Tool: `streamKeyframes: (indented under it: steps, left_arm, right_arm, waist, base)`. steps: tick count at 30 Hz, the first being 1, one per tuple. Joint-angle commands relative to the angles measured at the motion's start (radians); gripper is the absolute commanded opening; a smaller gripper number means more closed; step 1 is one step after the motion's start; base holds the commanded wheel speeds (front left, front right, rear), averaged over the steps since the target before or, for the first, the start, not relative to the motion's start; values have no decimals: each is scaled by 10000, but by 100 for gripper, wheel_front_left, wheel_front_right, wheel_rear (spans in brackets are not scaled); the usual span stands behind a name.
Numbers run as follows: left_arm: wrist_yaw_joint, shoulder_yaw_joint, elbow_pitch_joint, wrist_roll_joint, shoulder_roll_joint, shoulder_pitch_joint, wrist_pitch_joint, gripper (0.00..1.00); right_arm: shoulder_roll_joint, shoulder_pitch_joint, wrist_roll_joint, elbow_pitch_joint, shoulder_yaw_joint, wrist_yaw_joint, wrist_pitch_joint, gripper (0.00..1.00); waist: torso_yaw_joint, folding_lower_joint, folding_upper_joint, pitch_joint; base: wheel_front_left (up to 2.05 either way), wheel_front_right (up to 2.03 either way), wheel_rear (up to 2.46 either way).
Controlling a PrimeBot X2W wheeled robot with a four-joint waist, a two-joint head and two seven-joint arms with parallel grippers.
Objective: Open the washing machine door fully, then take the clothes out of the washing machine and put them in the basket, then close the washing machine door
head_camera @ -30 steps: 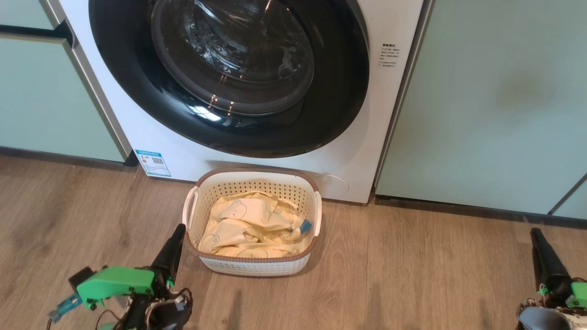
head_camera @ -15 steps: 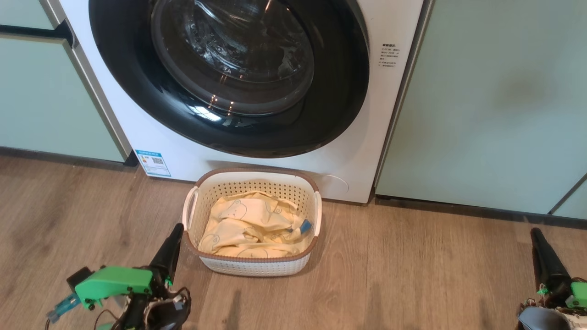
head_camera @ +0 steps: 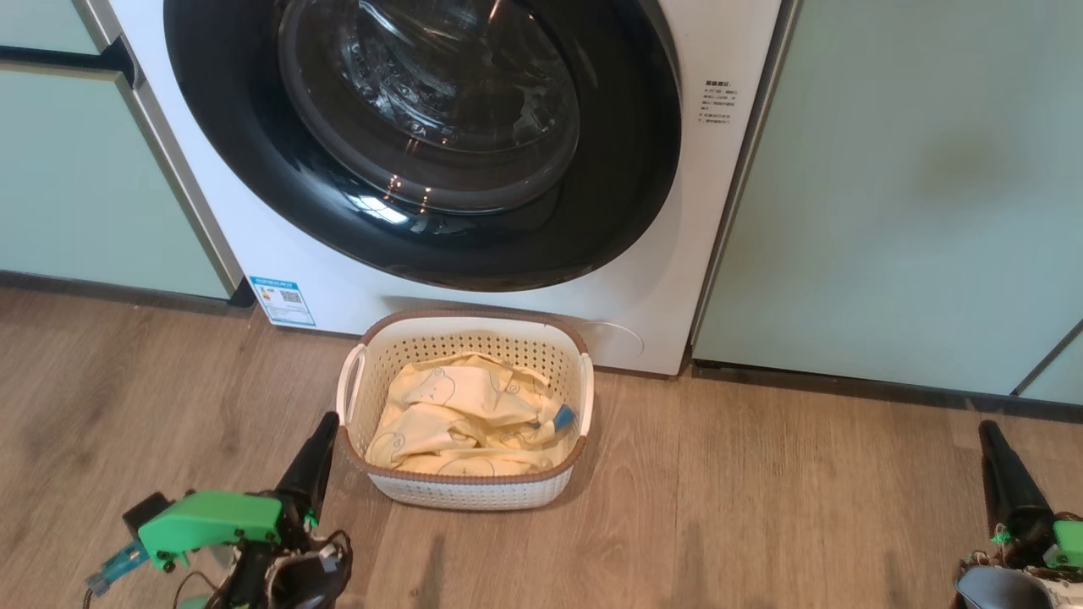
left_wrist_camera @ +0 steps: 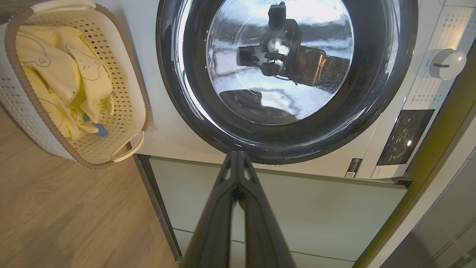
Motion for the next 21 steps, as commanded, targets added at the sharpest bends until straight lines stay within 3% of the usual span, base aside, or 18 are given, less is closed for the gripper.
streamKeyframes:
  steps: [1,21]
  left_arm:
    - [-16,306,-334,-52,58,-571,64,0]
    - [-16,305,-334,-52,58,-571,64,0]
  right_arm:
    - [-49,-554,73,-366,154,-29,51,0]
    - [-49,-554,73,-366,154,-29,51,0]
  waist:
    - [0,1,0,0]
    - [0,1,0,0]
  base:
    - [0,0,0]
    - [0,0,0]
